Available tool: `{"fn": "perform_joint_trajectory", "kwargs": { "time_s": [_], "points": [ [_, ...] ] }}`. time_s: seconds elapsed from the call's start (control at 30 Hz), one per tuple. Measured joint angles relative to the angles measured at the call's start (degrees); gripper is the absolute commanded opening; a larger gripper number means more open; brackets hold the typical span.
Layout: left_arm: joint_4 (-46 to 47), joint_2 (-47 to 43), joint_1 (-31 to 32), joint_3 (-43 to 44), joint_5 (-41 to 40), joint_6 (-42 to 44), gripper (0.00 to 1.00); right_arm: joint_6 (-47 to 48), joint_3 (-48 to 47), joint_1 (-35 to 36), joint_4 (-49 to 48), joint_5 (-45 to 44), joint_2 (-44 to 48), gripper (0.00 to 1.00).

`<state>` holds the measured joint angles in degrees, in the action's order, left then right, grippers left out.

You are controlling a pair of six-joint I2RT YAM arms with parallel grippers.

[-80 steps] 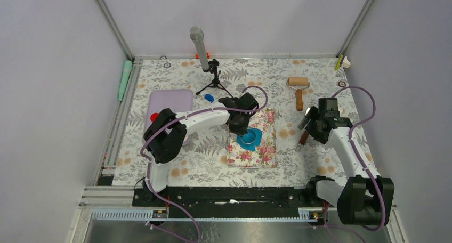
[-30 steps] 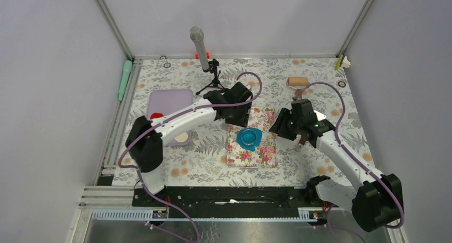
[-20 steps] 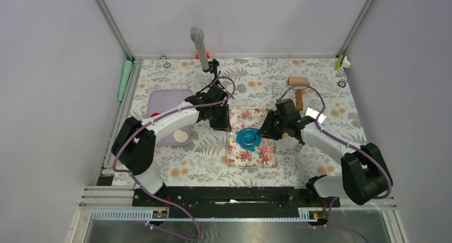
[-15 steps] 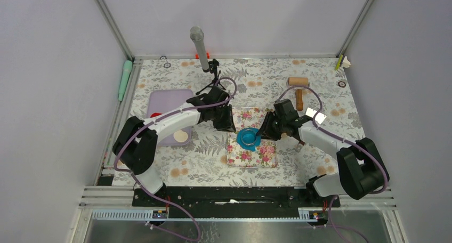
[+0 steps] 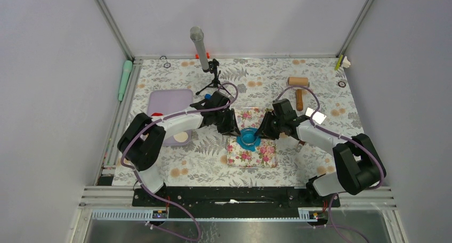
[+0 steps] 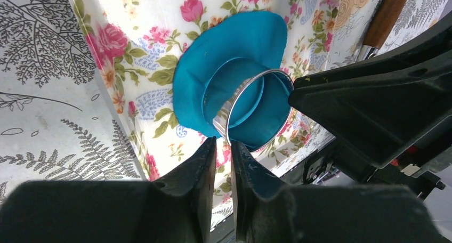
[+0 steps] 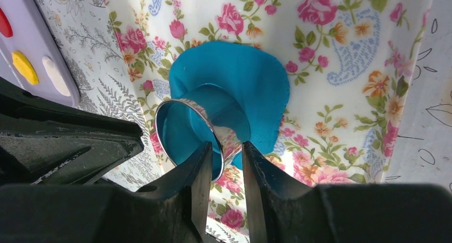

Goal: Roll out the dumpling wrappers from the dough
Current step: Press the dumpling wrapper on the work surface.

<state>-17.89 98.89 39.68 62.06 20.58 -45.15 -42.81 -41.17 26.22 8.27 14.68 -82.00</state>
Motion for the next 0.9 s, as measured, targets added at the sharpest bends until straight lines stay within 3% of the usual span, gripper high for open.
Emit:
{"fn": "perform_joint_trajectory", "kwargs": {
  "time_s": [0.47, 0.73, 0.9],
  "points": [
    [1.7, 2.1, 0.0, 0.0, 1.6, -0.4, 0.17, 0.1, 0.0, 0.0, 0.0, 0.0, -0.5, 0.27],
    [1.5, 3.2, 0.0, 0.2, 1.8, -0.4, 0.11, 0.1, 0.0, 0.0, 0.0, 0.0, -0.6, 0.26],
    [1.5, 3.3, 0.0, 0.2, 1.9, -0.4, 0.12, 0.1, 0.0, 0.0, -0.1, 0.0, -0.6, 0.19]
  ]
}}
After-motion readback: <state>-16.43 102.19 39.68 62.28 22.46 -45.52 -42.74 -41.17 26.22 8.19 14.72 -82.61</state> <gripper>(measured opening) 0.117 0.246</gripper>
